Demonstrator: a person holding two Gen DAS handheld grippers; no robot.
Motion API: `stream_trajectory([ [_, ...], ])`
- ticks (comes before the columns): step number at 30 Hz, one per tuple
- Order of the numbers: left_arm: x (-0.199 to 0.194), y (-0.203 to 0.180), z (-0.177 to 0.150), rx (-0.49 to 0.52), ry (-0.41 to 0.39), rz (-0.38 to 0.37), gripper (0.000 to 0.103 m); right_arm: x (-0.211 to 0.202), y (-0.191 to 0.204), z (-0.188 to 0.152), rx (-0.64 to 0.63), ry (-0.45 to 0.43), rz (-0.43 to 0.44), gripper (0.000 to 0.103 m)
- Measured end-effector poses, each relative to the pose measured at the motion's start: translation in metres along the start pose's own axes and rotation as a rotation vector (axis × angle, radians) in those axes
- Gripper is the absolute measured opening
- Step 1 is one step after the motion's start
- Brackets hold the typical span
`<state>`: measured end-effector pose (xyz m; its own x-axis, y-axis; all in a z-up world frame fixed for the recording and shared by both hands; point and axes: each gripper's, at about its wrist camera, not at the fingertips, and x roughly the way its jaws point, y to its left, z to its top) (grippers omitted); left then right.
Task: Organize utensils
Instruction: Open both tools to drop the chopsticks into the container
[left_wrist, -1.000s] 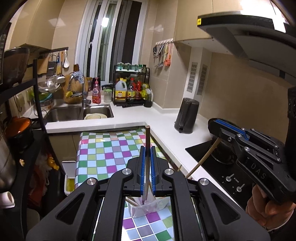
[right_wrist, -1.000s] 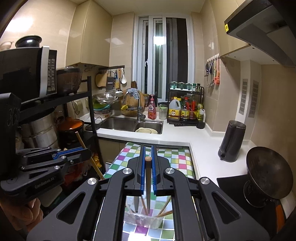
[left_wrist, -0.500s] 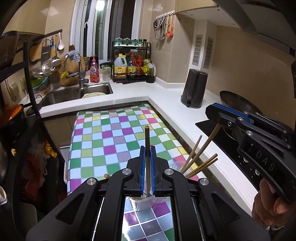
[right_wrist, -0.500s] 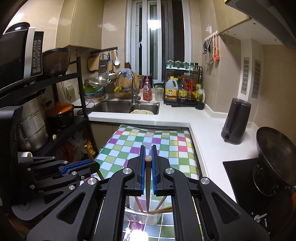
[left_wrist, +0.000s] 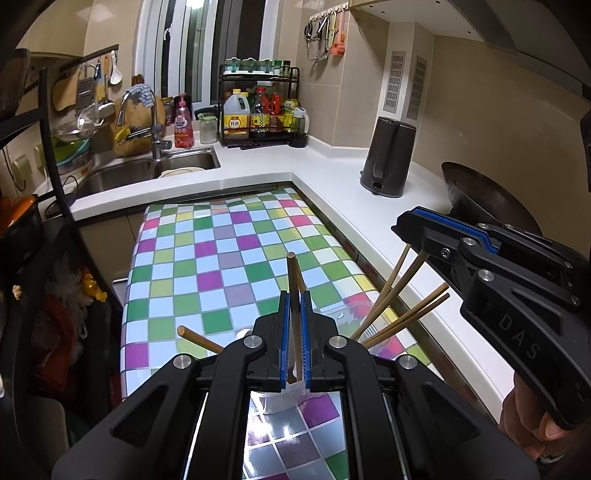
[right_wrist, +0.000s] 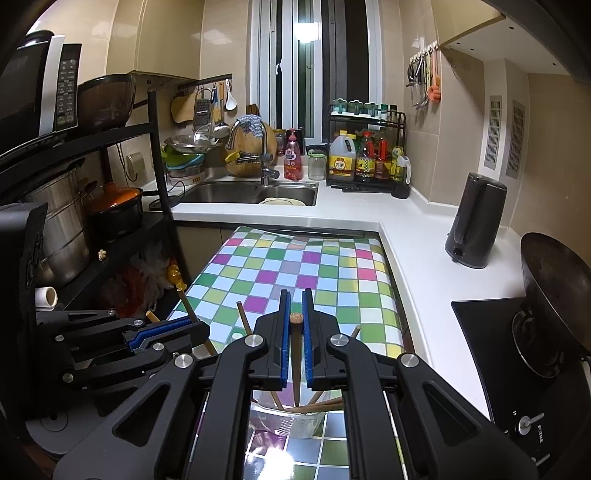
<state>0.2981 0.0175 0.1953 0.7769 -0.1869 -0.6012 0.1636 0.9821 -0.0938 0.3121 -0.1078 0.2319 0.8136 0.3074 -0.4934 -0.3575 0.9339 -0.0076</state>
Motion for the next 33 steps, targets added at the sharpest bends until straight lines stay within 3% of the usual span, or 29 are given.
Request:
stream_trajectory([
  [8, 0.002, -0.004, -0.003, 0.007, 0.013, -0.005, 0.006, 0.002, -0.001, -0.006, 0.015, 0.016, -0.002, 0.006],
  [12, -0.002, 0.001, 0.0, -0.03, 0.025, -0.035, 0.006, -0.004, -0.005, -0.003, 0.036, 0.02, -0.003, 0.012],
  [14, -0.011, 0.003, 0.001, -0.046, 0.015, -0.058, 0.006, -0.014, -0.007, -0.001, 0.037, 0.007, -0.006, 0.012],
  [25, -0.101, -0.014, -0.003, -0.04, -0.133, -0.052, 0.007, -0.099, -0.003, 0.006, 0.029, -0.116, -0.008, 0.034],
  [27, -0.115, -0.015, -0.011, -0.043, -0.155, -0.053, 0.009, -0.115, -0.002, 0.001, 0.026, -0.135, -0.01, 0.037],
  [31, -0.136, -0.016, -0.041, -0.049, -0.205, -0.045, 0.025, -0.141, 0.001, -0.019, 0.019, -0.173, -0.026, 0.037],
  [33, -0.141, -0.017, -0.06, -0.049, -0.226, -0.027, 0.027, -0.15, 0.002, -0.03, 0.022, -0.187, -0.04, 0.039],
])
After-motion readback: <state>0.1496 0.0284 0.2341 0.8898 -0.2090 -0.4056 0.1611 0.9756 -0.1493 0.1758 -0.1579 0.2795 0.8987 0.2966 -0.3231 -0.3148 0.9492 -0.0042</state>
